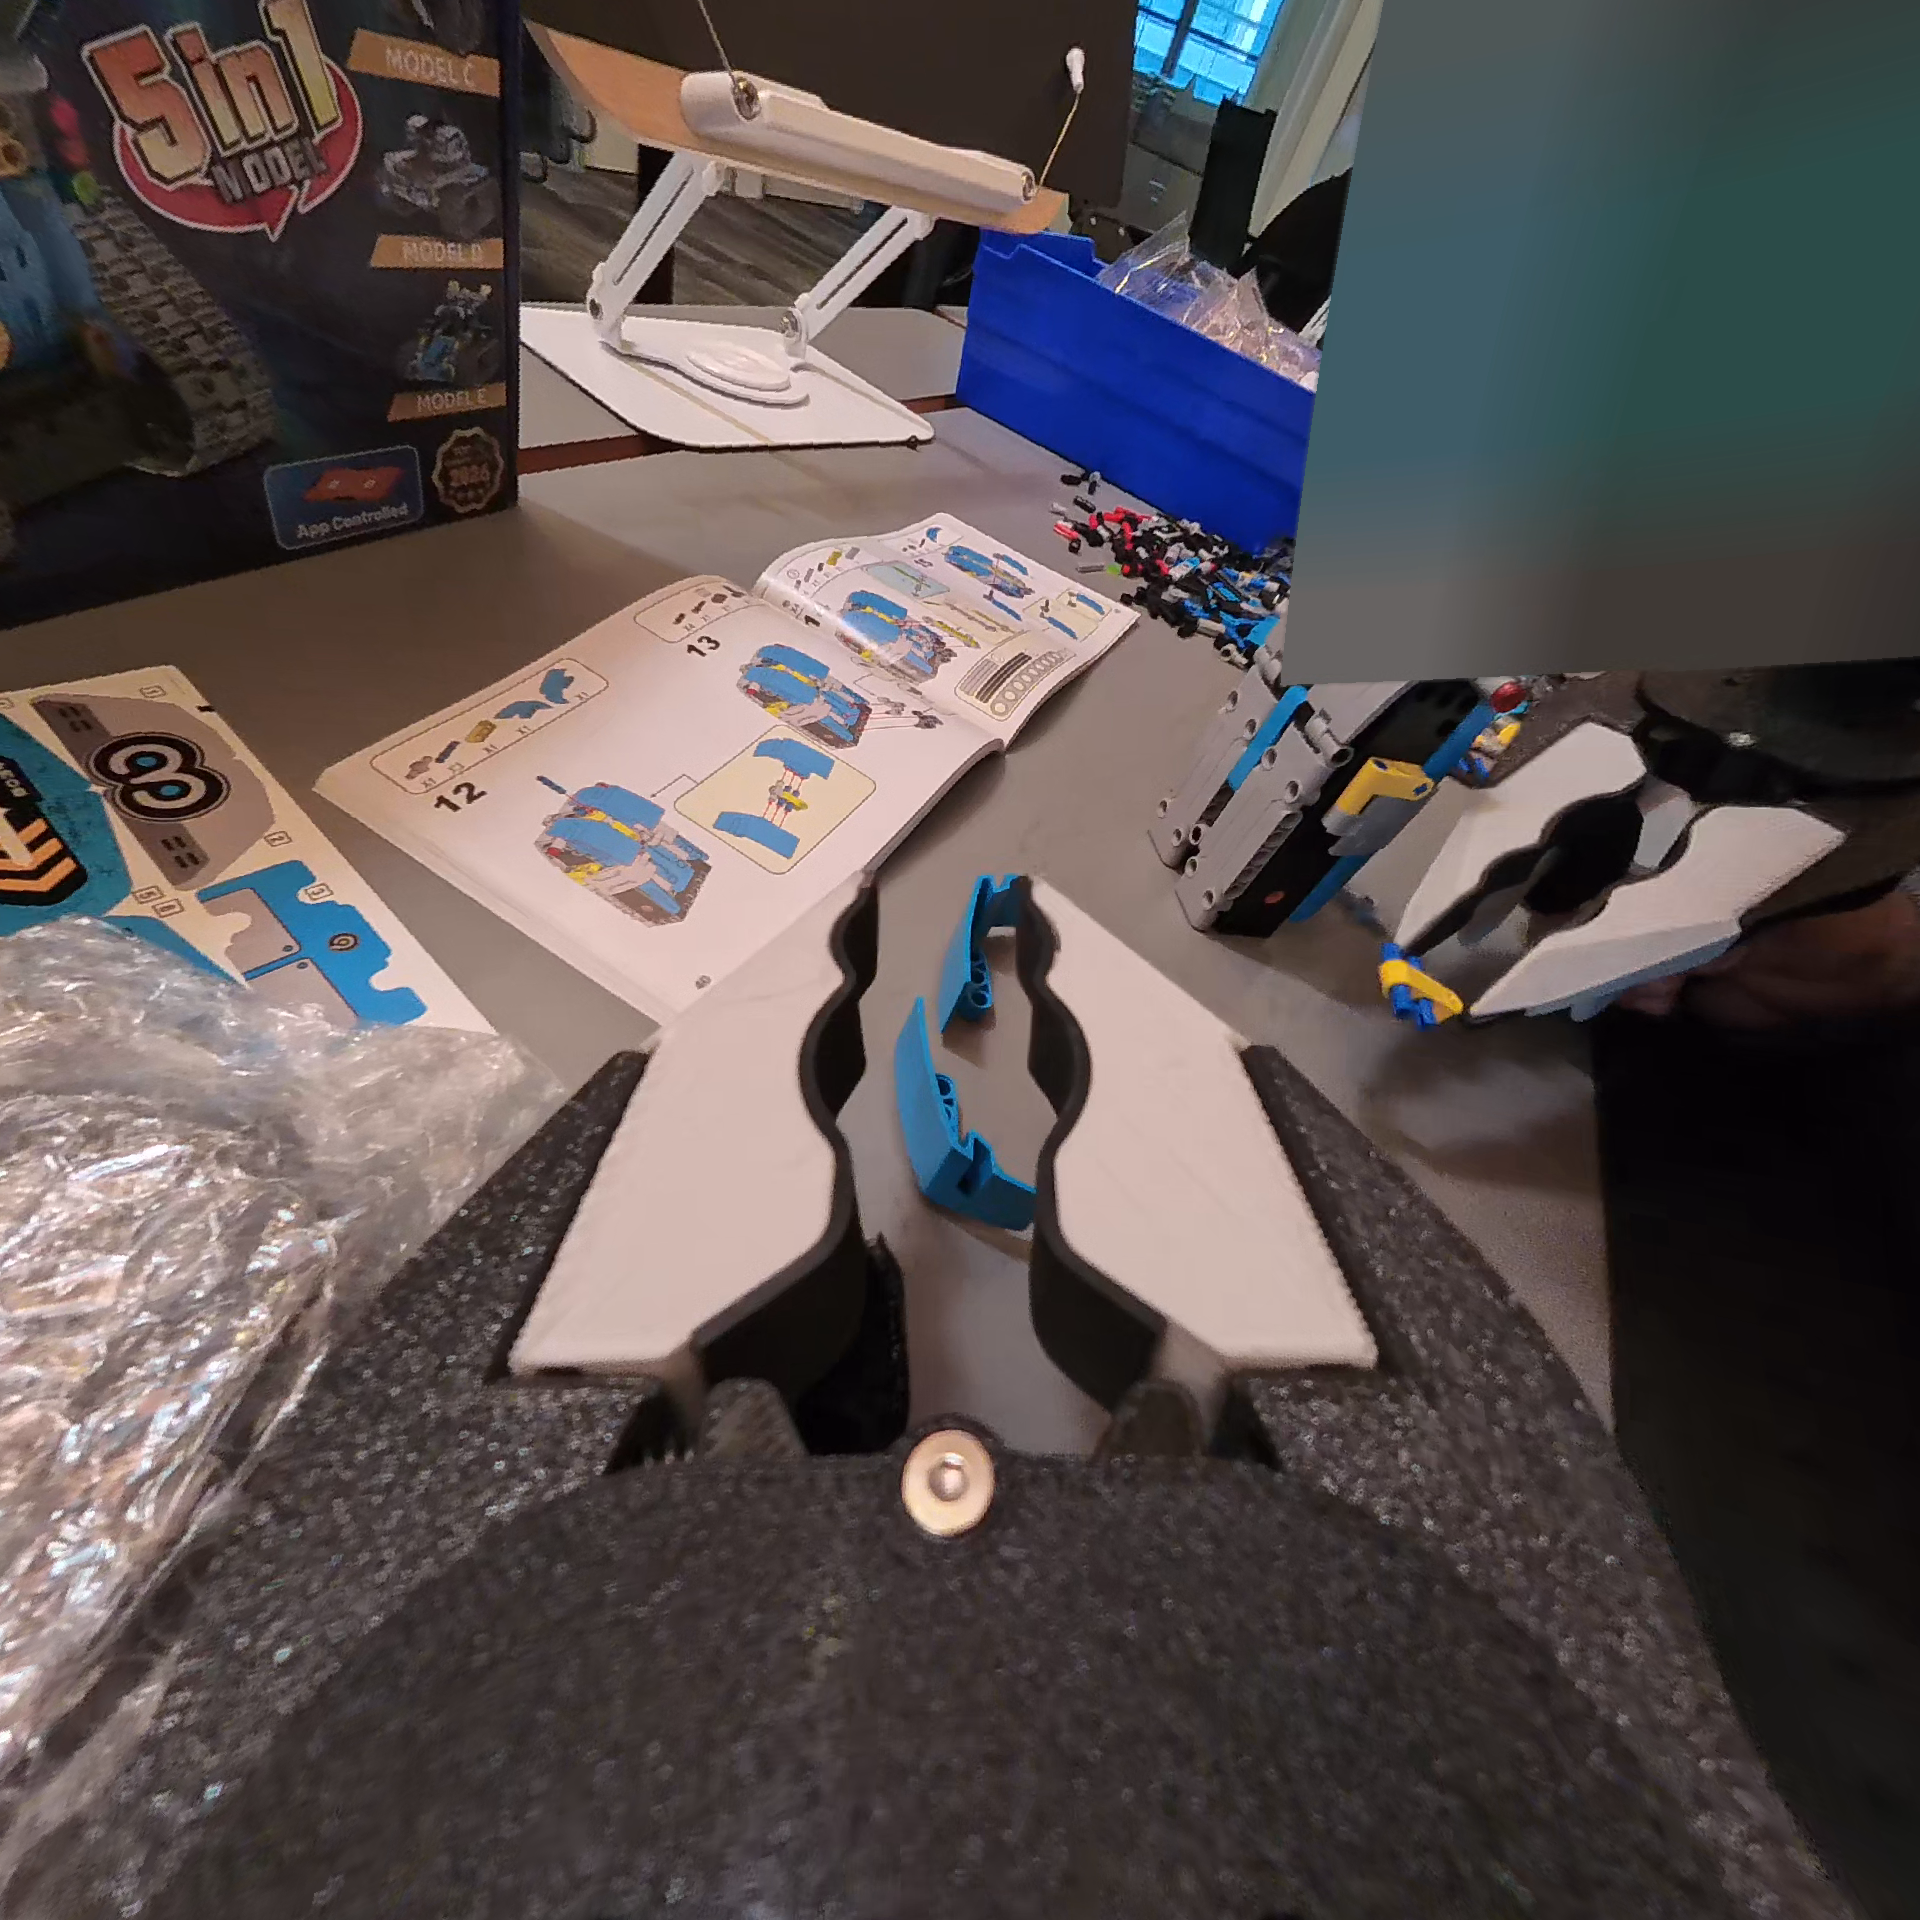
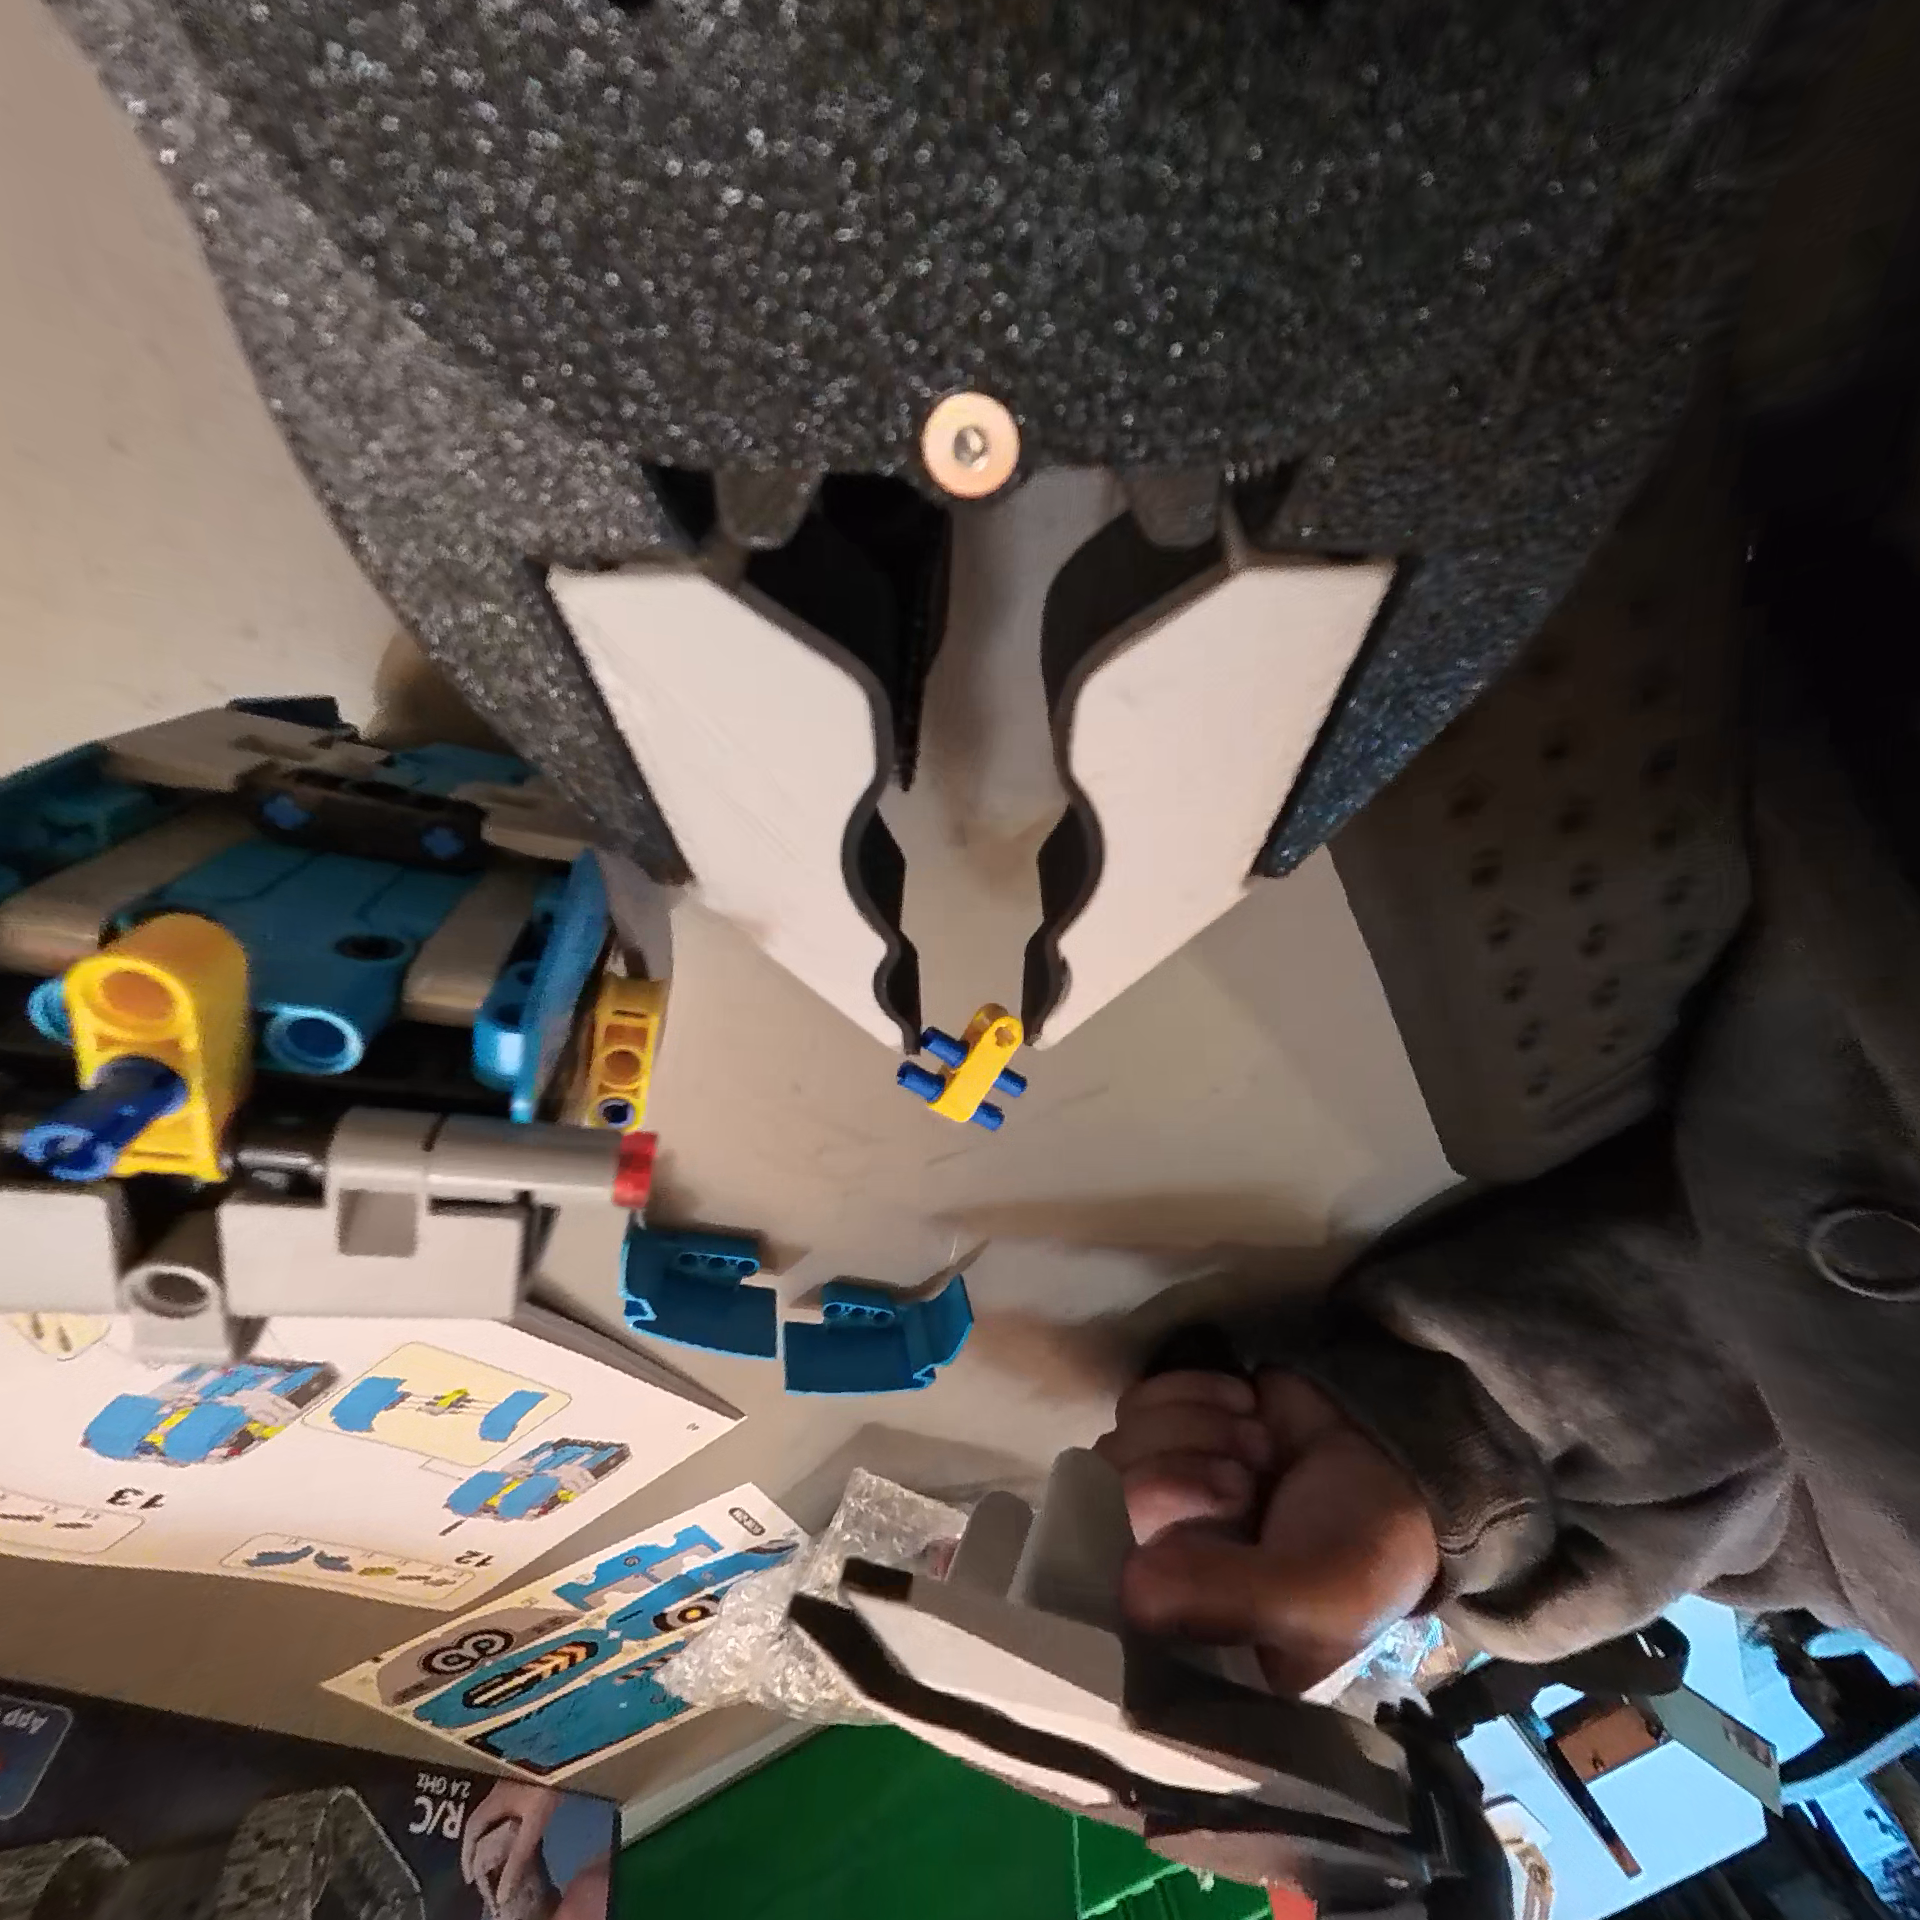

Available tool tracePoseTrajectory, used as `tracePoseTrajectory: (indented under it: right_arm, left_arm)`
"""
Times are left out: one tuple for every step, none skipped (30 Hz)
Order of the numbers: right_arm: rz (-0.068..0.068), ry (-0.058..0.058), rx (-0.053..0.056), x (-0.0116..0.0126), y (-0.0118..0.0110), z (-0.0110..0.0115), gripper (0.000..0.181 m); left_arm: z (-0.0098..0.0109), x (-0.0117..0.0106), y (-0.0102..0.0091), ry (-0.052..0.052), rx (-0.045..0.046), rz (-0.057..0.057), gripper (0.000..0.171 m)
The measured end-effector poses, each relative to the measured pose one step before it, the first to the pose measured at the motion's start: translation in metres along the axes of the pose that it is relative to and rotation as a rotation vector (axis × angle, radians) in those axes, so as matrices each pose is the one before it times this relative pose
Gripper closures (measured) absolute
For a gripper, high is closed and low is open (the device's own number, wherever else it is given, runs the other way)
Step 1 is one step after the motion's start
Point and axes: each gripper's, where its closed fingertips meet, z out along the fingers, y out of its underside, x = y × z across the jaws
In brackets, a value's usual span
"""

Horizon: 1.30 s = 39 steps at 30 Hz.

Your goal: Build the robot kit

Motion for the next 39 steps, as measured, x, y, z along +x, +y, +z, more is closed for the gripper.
tracePoseTrajectory:
  right_arm:
    - [-0.0103, -0.0001, -0.0083, -0.00126, 0.00139, 0.0007, 0.162]
    - [-0.01, -0.0007, -0.0131, -0.00141, 0.00203, 0.00121, 0.162]
    - [-0.0119, -0.0031, -0.0218, -0.00191, 0.00348, 0.00203, 0.162]
    - [-0.015, -0.0068, -0.0319, -0.00256, 0.00527, 0.00296, 0.162]
    - [-0.02, -0.0029, -0.0372, -0.0025, 0.00564, 0.00311, 0.162]
    - [-0.0268, 0.003, -0.0291, -0.00243, 0.00389, 0.0026, 0.162]
    - [-0.031, 0.0083, -0.0187, -0.00226, 0.00233, 0.00177, 0.162]
    - [-0.0284, 0.0158, -0.0156, -0.00089, 0.00181, 0.0013, 0.162]
    - [-0.0201, 0.0223, -0.0178, 0.00075, 0.00245, 0.00105, 0.162]
    - [-0.0144, 0.0133, -0.0178, 0.00017, 0.00251, 0.00119, 0.162]
    - [-0.0103, 0.0061, -0.01, -0.00037, 0.00135, 0.00064, 0.162]
    - [-0.0048, 0.0073, -0.0039, 0.00036, 0.00054, 0.0002, 0.162]
    - [0.0019, 0.0068, -0.0047, 0.00098, 0.00075, 0.00017, 0.162]
    - [0.0055, -0.0014, -0.0078, 0.00022, 0.0013, 0.00071, 0.162]
    - [0.0053, -0.0087, -0.0091, -0.00066, 0.00157, 0.00095, 0.162]
    - [0.0035, -0.0108, -0.0076, -0.00103, 0.00121, 0.00091, 0.162]
    - [0.0027, -0.008, -0.0057, -0.00079, 0.00094, 0.00074, 0.162]
    - [0.0015, -0.0033, -0.0018, -0.00027, 0.00027, 0.00028, 0.162]
    - [0.0006, -0.0015, -0.0015, -0.00017, 0.00017, 0.00023, 0.162]
    - [0.0007, -0.0006, -0.0044, 0.00001, 0.00076, 0.0004, 0.162]
    - [-0.0005, 0.0002, -0.0067, -0.00003, 0.00094, 0.00069, 0.162]
    - [-0.0017, 0.0001, -0.0106, -0.00023, 0.00156, 0.00091, 0.162]
    - [-0.0029, 0.0017, -0.0048, -0.00006, 0.00059, 0.00062, 0.162]
    - [-0.003, 0.0023, -0.0003, 0.00003, -0.00006, -0.00003, 0.162]
    - [-0.0006, 0.001, -0.0002, -0.00003, 0.00004, -0.00002, 0.162]
    - [0.0007, -0.0003, -0.0001, 0.0, -0.00002, 0.00002, 0.162]
    - [0.0015, -0.0012, 0.0002, 0.0, 0.00009, 0.00002, 0.162]
    - [0.002, -0.0016, 0.0002, 0.0, -0.00002, -0.00001, 0.162]
    - [0.0013, -0.0011, 0.0001, -0.00003, -0.00003, 0.00001, 0.162]
    - [0.0009, -0.0006, -0.0003, 0.00008, 0.00009, 0.00005, 0.162]
    - [0.0033, -0.0003, -0.002, -0.00002, 0.0001, -0.00012, 0.162]
    - [-0.0022, 0.0007, 0.0017, -0.00001, -0.00013, 0.00002, 0.162]
    - [0.0002, 0.0002, -0.0015, -0.00004, 0.00014, -0.00004, 0.162]
    - [-0.0004, 0.0005, 0.0006, 0.00006, 0.00001, -0.00005, 0.162]
    - [0.001, 0.0012, -0.0002, 0.00023, 0.00006, -0.00005, 0.162]
    - [0.0019, -0.0003, 0.0001, 0.00014, -0.00006, 0.00004, 0.162]
    - [0.0037, -0.0028, -0.0001, 0.00012, 0.00007, 0.00017, 0.162]
    - [0.0057, -0.0043, 0.0001, 0.00004, 0.0001, 0.00011, 0.162]
    - [0.0073, -0.0055, -0.0007, 0.0002, 0.00015, 0.00036, 0.162]
  left_arm:
    - [0.00089, 0.00089, -0.00012, -0.003, -0.00073, 0.0166, 0.146]
    - [0.00023, 0.00101, -0.00068, -0.0025, 0.00353, 0.0174, 0.147]
    - [-0.00094, 0.00028, -0.00119, -0.0063, 0.00923, 0.0109, 0.147]
    - [-0.0018, -0.00022, -0.00193, -0.0079, 0.01544, 0.0067, 0.147]
    - [-0.00237, -0.00054, -0.00248, -0.0074, 0.01936, 0.0037, 0.147]
    - [-0.00206, -0.00112, -0.00215, -0.0078, 0.01671, 0.0008, 0.148]
    - [-0.00122, -0.00137, -0.00137, -0.0076, 0.0098, 0.0, 0.148]
    - [-0.00072, -0.0021, -0.00094, -0.0116, 0.00597, 0.0001, 0.148]
    - [-0.00029, -0.0013, -0.00061, -0.0061, 0.00344, -0.0008, 0.149]
    - [-0.00016, -0.0009, -0.00038, -0.0044, 0.00245, -0.0019, 0.149]
    - [-0.00005, -0.00039, -0.0001, -0.0013, 0.00035, -0.0008, 0.149]
    - [-0.00002, -0.00006, 0.0001, -0.0002, -0.00093, -0.0008, 0.149]
    - [-0.00043, -0.00027, -0.00037, -0.0026, 0.00297, 0.0001, 0.149]
    - [-0.00046, 0.00028, -0.00056, -0.0003, 0.00444, 0.0025, 0.149]
    - [-0.00019, 0.00041, -0.00009, -0.0003, -0.00021, 0.0031, 0.149]
    - [0.00007, 0.00043, 0.00022, -0.0019, -0.00148, 0.0054, 0.149]
    - [0.00032, 0.00119, 0.00043, 0.0014, -0.00346, 0.0082, 0.149]
    - [0.00042, 0.00103, 0.00062, 0.0006, -0.00515, 0.009, 0.149]
    - [0.00033, 0.00108, 0.00035, -0.0008, -0.00252, 0.0096, 0.149]
    - [0.00061, 0.00158, 0.00068, 0.0039, -0.00521, 0.0089, 0.149]
    - [0.00101, 0.00172, 0.0018, 0.0067, -0.01394, 0.0074, 0.149]
    - [0.00134, 0.00135, 0.00333, 0.0042, -0.02484, 0.006, 0.15]
    - [0.00193, 0.00267, 0.00779, 0.0159, -0.05789, 0.0053, 0.154]
    - [0.00264, 0.00369, 0.00978, 0.0257, -0.07236, -0.0046, 0.155]
    - [0.00194, 0.00273, 0.00677, 0.0185, -0.04892, -0.0128, 0.155]
    - [0.00084, 0.00014, 0.00342, -0.0001, -0.02157, -0.0151, 0.154]
    - [0.00078, 0.00122, 0.00298, 0.0072, -0.01738, -0.008, 0.154]
    - [0.00168, 0.00145, 0.00461, 0.008, -0.03038, -0.0007, 0.154]
    - [0.00143, -0.00143, 0.00336, -0.0128, -0.02086, 0.0007, 0.152]
    - [0.00071, -0.00044, 0.00149, -0.0088, -0.00763, 0.0041, 0.151]
    - [0.00063, 0.00022, 0.0019, -0.002, -0.01265, 0.0019, 0.151]
    - [0.00061, -0.00045, 0.00149, -0.0048, -0.00971, -0.0004, 0.151]
    - [0.0003, -0.00075, 0.00088, -0.0042, -0.00515, -0.0002, 0.151]
    - [0.00063, -0.00046, 0.00143, -0.0002, -0.00897, -0.0017, 0.151]
    - [0.00049, -0.00009, 0.00105, 0.0033, -0.00623, -0.0036, 0.151]
    - [0.00034, -0.00068, 0.00107, 0.0005, -0.00542, -0.0061, 0.151]
    - [0.00047, -0.00043, 0.00169, 0.0026, -0.01041, -0.0059, 0.151]
    - [0.00046, -0.00076, 0.0021, 0.0001, -0.01345, -0.0054, 0.152]
    - [0.00054, -0.00112, 0.00227, -0.0034, -0.01268, -0.0042, 0.153]
